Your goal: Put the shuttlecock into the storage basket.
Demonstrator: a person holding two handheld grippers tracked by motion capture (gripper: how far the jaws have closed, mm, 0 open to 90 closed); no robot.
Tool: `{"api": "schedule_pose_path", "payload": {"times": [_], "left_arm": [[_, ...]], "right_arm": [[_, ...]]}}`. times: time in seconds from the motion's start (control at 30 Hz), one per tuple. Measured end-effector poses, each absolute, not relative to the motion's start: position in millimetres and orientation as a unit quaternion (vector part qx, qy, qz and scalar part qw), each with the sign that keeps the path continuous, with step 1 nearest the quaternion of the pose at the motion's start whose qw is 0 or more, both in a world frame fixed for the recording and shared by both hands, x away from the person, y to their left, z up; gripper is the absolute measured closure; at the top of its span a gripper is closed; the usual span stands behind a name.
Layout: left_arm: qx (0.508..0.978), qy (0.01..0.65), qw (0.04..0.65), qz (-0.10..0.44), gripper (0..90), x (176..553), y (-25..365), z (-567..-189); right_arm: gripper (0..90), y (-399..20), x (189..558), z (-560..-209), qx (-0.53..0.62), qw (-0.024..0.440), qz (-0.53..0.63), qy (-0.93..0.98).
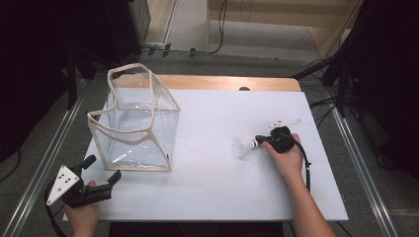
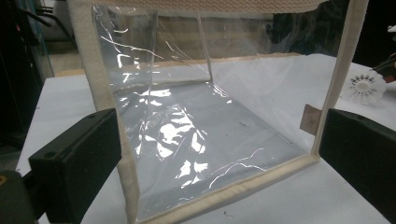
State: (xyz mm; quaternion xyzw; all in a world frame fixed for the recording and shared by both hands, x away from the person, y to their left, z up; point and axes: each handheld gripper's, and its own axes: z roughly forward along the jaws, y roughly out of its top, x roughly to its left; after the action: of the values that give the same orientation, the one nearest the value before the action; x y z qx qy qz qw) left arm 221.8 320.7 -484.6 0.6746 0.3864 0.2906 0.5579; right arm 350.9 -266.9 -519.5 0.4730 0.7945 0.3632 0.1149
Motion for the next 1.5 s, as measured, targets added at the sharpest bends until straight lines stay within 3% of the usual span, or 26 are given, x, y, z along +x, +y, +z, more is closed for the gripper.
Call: {"api": "schedule_pose_path", "payload": {"times": [0.47, 0.63, 0.87, 1.03, 1.5], "left_arm": [[0.676, 0.386, 0.556, 0.291, 0.0, 221.5, 320.4, -484.5], [0.675, 0.386, 0.558, 0.29, 0.0, 221.3, 321.2, -484.5], [0.676, 0.386, 0.556, 0.291, 0.0, 221.5, 320.5, -484.5], [0.675, 0.387, 0.558, 0.29, 0.0, 221.5, 320.8, -484.4], [0.674, 0.387, 0.558, 0.29, 0.0, 221.4, 320.6, -484.5]], "right_arm": [[87.3, -249.1, 314.6, -519.7, 0.443, 0.11, 0.375, 0.807], [87.3, -254.8, 297.0, -513.1, 0.43, 0.146, 0.382, 0.805], [87.5, -254.7, 275.9, -515.1, 0.403, 0.138, 0.378, 0.822], [87.6, -232.0, 263.1, -514.9, 0.357, 0.119, 0.374, 0.848], [87.5, -197.1, 293.1, -506.9, 0.338, 0.124, 0.384, 0.85]]}}
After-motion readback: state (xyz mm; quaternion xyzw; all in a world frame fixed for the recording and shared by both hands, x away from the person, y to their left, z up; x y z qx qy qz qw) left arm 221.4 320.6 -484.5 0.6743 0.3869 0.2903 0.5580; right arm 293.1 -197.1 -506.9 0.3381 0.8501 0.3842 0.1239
